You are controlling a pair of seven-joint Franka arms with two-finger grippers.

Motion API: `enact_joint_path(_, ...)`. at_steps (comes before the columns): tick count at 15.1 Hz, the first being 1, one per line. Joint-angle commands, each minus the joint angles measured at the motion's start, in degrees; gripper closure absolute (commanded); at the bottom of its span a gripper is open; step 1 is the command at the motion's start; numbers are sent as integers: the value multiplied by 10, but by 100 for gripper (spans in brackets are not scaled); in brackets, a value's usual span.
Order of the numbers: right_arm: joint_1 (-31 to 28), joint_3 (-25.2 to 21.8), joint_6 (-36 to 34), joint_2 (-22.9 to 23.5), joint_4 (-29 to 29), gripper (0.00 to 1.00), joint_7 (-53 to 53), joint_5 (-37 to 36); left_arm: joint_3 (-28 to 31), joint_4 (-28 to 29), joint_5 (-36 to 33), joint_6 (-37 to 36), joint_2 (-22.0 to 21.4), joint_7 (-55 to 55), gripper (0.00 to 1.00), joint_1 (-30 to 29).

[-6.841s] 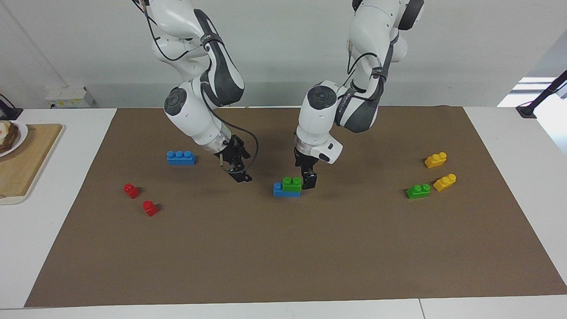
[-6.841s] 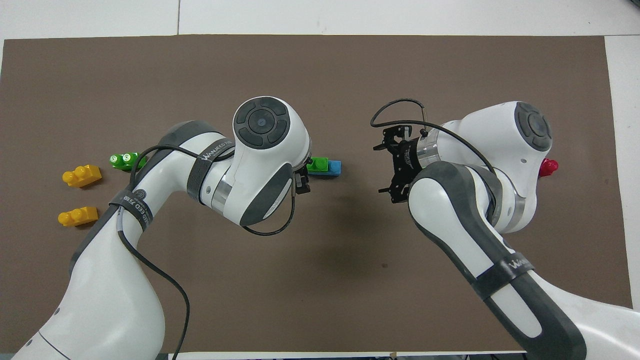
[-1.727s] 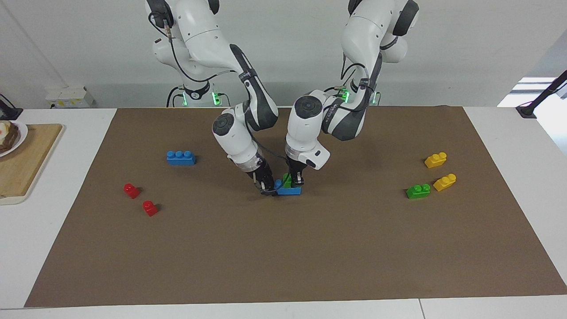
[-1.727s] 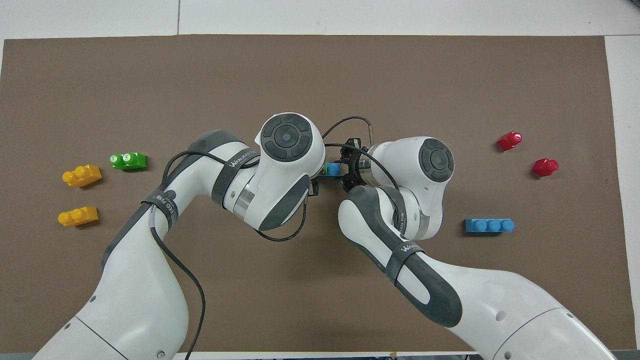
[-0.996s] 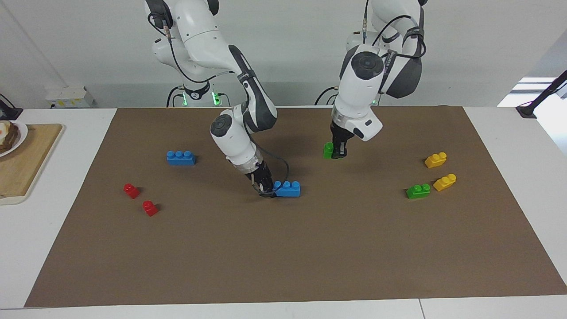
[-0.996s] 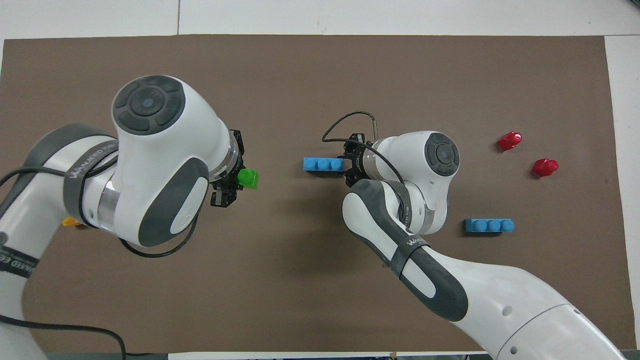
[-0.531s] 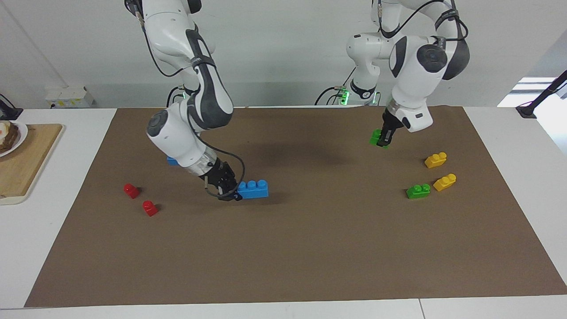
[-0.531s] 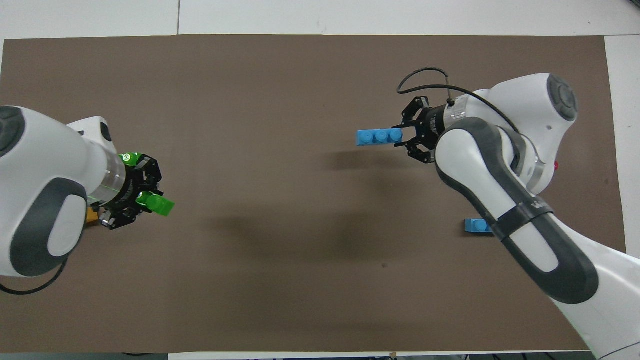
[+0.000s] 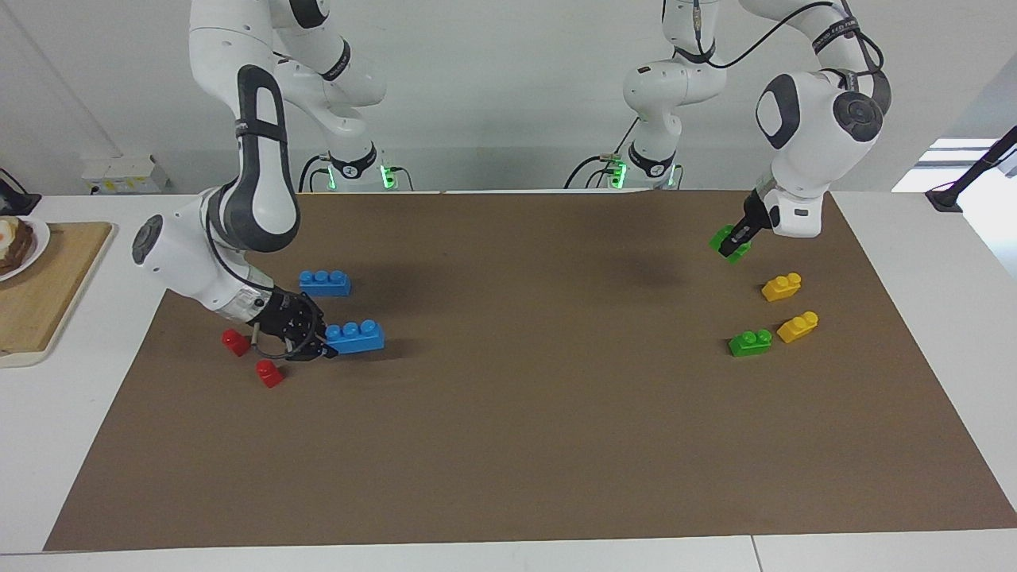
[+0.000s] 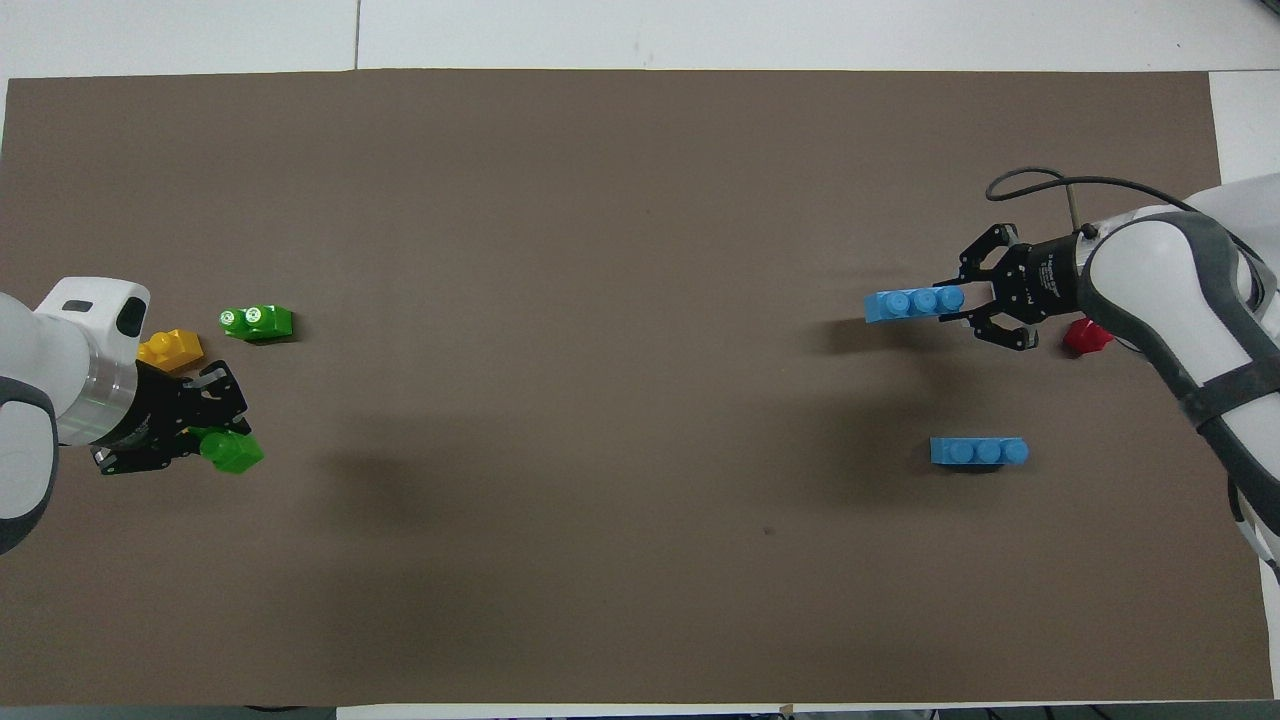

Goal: Remove green block with left arm and hold with right
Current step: 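Carry the green brick near the yellow bricks while the right gripper carries blue near red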

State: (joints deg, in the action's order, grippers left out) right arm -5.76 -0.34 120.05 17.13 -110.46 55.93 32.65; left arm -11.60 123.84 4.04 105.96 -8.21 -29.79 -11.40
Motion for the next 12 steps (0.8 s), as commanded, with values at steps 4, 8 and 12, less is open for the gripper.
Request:
enact_joint_path(4,-27,8,-27,-24,-25,100,-2,-31,-4,65,11,71,-13,199,100,-14)
enact_joint_path(8,-35,8,4,-15,-46,100,-5,-39,-4,74,11,143,29,288,100,-28)
enact_joint_path(12,-35,8,10,-12,-55,100,1,-39,-4,82,11,160,42,319,100,-46)
